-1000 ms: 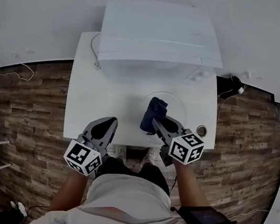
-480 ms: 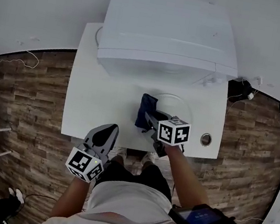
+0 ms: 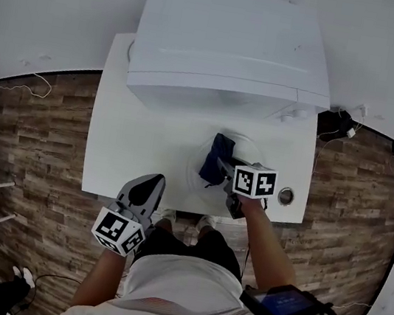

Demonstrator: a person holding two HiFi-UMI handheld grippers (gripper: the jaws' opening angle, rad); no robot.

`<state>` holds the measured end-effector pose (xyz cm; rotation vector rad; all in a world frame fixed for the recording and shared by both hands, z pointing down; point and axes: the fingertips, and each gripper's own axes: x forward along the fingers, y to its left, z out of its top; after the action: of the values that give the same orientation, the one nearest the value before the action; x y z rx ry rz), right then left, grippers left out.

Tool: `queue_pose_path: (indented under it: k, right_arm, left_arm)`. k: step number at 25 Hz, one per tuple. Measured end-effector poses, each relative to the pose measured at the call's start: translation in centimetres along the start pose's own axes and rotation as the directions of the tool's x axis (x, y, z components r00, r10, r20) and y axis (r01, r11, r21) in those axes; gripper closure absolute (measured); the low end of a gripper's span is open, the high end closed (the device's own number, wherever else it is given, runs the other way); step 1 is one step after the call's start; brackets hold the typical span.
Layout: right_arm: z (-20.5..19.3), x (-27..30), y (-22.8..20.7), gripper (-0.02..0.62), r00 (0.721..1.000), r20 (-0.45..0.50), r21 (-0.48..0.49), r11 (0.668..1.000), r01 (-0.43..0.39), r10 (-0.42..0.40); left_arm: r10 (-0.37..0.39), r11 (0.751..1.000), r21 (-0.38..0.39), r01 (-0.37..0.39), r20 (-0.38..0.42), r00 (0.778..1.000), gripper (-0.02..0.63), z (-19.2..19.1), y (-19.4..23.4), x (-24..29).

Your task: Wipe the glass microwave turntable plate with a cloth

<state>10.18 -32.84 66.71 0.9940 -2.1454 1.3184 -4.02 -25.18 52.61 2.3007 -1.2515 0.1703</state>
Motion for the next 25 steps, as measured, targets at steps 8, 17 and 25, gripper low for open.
queue_pose_path:
  k: [8, 17, 25]
  right_arm:
    - [0.5, -4.5, -5.3, 0.532, 0.988, 0.049, 0.043, 0.989, 0.142, -0.144]
    - [-0.4, -9.7, -10.4, 0.532, 0.964, 0.073, 0.077, 0.965, 0.252, -0.257]
    - [-1.1, -12.1, -12.3, 0.532, 0.952, 0.102, 0.097, 0.955, 0.280, -0.290]
  left_arm:
    - [-0.050, 0.999, 0.006, 0.051, -0.014, 0.999, 0.595, 0.1, -1.4, 2.1]
    - [-0.084, 0.996, 0.026, 0.085, -0.036, 0.996, 0.597, 0.3, -2.9, 3.3]
    - [-0.087, 0.996, 0.033, 0.088, -0.053, 0.995, 0.595, -0.1, -3.5, 3.3]
